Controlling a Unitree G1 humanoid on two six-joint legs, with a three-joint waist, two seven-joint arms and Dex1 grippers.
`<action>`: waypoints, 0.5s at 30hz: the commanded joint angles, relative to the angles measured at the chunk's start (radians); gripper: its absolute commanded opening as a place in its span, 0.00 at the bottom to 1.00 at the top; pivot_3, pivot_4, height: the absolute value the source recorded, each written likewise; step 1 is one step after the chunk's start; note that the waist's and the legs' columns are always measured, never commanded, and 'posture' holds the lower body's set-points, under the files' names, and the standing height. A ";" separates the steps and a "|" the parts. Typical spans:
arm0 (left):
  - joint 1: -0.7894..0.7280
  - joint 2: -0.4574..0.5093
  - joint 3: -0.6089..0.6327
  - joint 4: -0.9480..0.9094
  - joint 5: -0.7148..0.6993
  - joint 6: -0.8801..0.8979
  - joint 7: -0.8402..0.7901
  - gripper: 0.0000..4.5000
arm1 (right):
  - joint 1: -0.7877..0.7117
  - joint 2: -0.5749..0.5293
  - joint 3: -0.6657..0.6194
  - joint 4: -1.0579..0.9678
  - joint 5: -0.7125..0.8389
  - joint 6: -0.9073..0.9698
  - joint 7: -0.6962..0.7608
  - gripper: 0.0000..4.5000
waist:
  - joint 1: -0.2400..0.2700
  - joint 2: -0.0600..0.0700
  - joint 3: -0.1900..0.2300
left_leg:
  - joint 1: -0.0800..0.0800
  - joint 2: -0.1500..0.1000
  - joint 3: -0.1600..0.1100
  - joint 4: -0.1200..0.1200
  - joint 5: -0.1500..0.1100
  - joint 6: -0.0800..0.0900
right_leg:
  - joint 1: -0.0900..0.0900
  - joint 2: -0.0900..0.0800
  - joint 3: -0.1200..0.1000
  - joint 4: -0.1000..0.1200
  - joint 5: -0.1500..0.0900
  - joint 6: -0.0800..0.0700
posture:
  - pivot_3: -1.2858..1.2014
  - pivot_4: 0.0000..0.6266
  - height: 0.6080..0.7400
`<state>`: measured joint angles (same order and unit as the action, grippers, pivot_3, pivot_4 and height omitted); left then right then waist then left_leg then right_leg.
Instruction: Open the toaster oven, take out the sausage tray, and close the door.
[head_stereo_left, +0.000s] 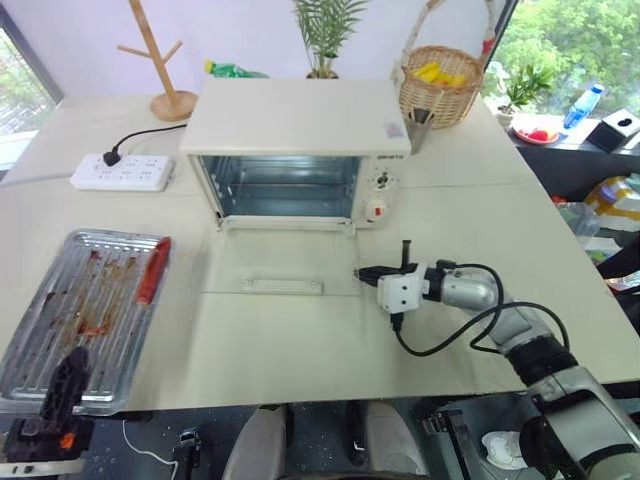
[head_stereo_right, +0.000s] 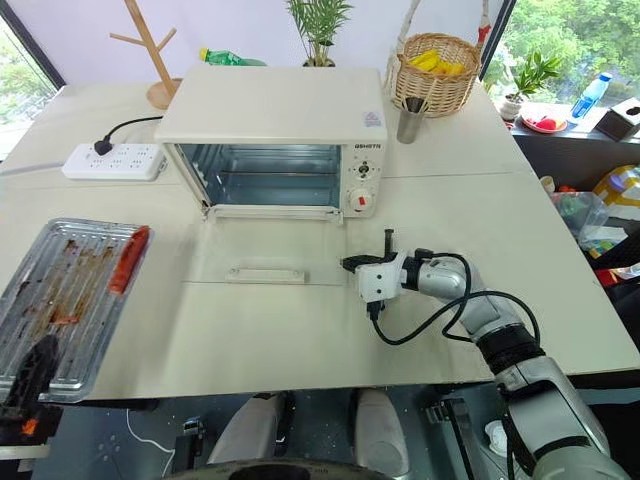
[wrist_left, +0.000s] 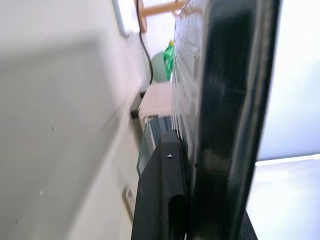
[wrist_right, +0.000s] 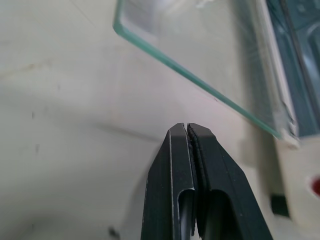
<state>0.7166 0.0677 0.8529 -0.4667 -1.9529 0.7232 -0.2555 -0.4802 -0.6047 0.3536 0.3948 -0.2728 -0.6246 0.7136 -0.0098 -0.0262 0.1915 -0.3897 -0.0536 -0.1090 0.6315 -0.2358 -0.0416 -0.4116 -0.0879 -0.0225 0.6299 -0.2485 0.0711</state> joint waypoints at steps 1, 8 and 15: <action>-0.007 0.011 0.042 -0.009 -0.019 -0.022 -0.016 0.00 | -0.022 0.019 0.013 -0.004 -0.010 -0.033 0.000 0.02 | 0.000 0.000 0.000 | 0.000 0.000 0.000 0.000 0.000 0.000 | 0.000 0.000 0.000 0.000 0.000 0.000 | 0.52 0.24 1.00; -0.026 0.059 0.030 0.007 -0.019 -0.019 0.017 0.00 | -0.058 0.053 -0.023 -0.104 0.060 -0.015 0.006 0.02 | -0.001 0.000 0.000 | 0.000 0.000 -0.002 0.000 -0.001 0.001 | 0.000 0.000 0.000 0.000 0.000 0.000 | 0.52 0.24 1.00; -0.064 0.159 0.021 0.063 -0.019 0.023 0.041 0.00 | -0.151 0.049 -0.102 -0.176 0.177 0.098 0.039 0.02 | 0.001 0.000 0.000 | 0.000 0.000 -0.004 -0.001 -0.001 0.001 | 0.000 0.000 0.000 0.000 0.000 0.000 | 0.52 0.24 1.00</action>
<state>0.6571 0.2184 0.8516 -0.4047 -1.9531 0.7398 -0.2130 -0.6299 -0.5551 0.2734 0.2624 -0.1381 -0.5419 0.7414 -0.0091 -0.0258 0.1918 -0.3894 -0.0533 -0.1131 0.6305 -0.2368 -0.0401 -0.4119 -0.0875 -0.0226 0.6299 -0.2485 0.0713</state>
